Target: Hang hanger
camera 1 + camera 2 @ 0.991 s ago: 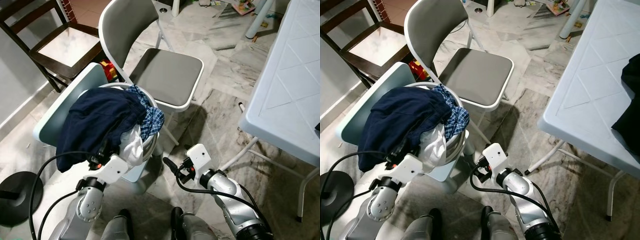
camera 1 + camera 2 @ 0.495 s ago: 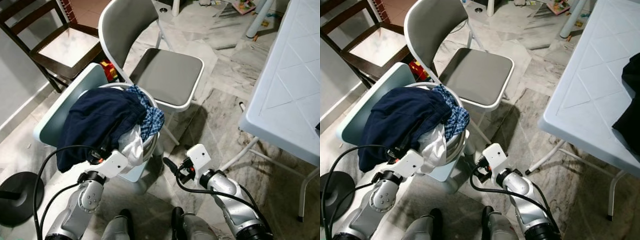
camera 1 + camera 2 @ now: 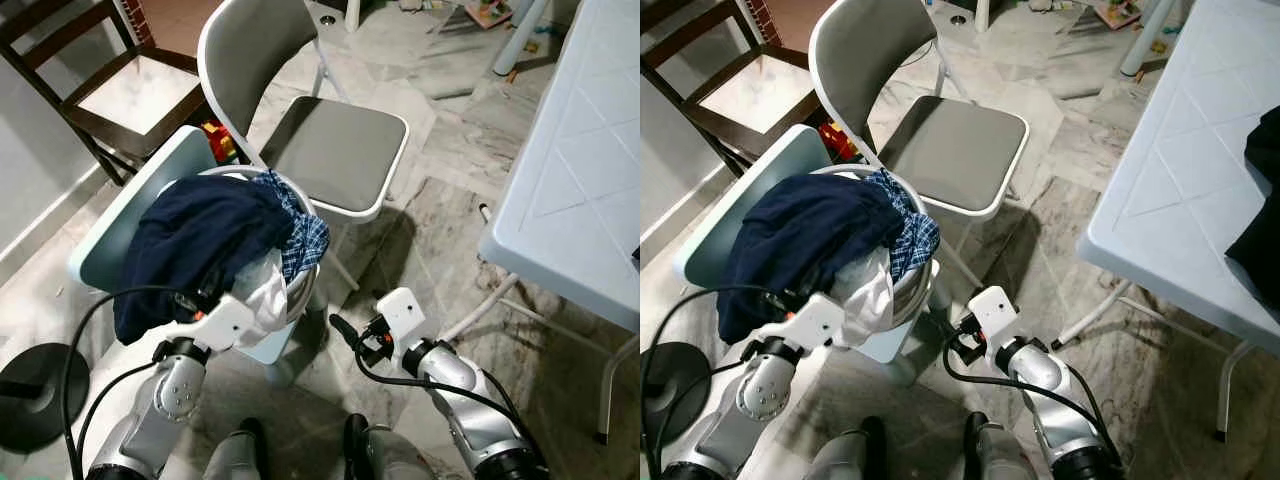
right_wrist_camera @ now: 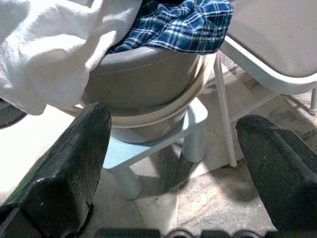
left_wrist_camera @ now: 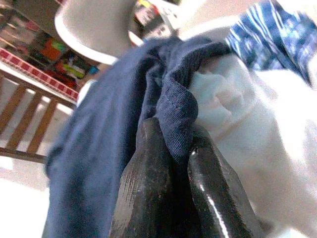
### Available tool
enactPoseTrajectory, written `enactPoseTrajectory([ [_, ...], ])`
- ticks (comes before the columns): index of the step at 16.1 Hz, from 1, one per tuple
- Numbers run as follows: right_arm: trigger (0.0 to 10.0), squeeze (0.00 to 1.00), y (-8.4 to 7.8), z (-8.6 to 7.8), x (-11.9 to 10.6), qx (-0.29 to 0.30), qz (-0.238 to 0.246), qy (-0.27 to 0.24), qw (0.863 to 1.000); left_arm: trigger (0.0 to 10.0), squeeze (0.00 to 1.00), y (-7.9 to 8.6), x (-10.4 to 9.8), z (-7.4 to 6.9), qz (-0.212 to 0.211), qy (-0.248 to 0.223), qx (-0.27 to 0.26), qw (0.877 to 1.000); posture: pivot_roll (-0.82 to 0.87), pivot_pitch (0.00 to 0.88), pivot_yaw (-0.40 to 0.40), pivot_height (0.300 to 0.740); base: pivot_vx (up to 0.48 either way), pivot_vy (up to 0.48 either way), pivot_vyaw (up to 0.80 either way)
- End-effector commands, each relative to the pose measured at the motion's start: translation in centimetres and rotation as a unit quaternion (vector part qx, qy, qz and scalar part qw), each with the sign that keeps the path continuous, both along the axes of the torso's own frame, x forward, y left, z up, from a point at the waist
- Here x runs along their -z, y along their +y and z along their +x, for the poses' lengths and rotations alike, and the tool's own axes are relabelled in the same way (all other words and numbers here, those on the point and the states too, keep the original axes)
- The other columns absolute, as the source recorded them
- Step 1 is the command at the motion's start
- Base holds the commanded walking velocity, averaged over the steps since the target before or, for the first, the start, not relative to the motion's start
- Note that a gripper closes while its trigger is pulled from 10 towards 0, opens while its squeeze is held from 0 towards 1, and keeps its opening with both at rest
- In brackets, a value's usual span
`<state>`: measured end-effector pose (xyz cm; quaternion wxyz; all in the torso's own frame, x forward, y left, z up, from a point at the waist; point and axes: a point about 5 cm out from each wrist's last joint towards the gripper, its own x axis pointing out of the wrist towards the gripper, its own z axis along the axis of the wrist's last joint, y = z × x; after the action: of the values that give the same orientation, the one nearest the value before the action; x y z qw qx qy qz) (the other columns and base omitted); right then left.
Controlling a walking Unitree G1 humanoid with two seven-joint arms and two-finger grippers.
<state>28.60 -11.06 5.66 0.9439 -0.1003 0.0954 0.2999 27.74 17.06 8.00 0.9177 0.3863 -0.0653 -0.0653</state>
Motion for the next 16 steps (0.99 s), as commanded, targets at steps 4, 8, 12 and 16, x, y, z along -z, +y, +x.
enactPoseTrajectory([
  [4,10.0,0.0,0.0,-0.5,0.6,-0.006,0.002,0.014,1.0,0.0,0.0,-0.9,-1.1,-0.6,-0.043,-0.026,-0.002,0.999,0.03,0.292,0.002,0.74,0.0,0.0,0.0],
  [8,10.0,0.0,1.7,0.8,-0.3,-0.031,0.013,0.0,0.999,0.0,0.0,0.4,-2.6,-0.6,-0.119,-0.035,-0.017,0.992,0.07,0.232,-0.019,0.74,0.0,0.0,0.0],
  [12,10.0,0.0,2.2,1.8,-0.8,-0.032,0.038,0.0,0.999,0.0,0.0,1.6,-7.7,0.5,-0.288,-0.039,0.015,0.957,0.13,0.226,-0.011,0.74,0.0,0.0,0.0],
  [16,10.0,0.0,3.5,1.4,-0.4,-0.049,0.035,-0.001,0.998,0.0,0.0,-2.2,-11.8,0.4,-0.431,0.016,0.178,0.884,0.13,0.217,-0.009,0.74,0.0,0.0,0.0],
])
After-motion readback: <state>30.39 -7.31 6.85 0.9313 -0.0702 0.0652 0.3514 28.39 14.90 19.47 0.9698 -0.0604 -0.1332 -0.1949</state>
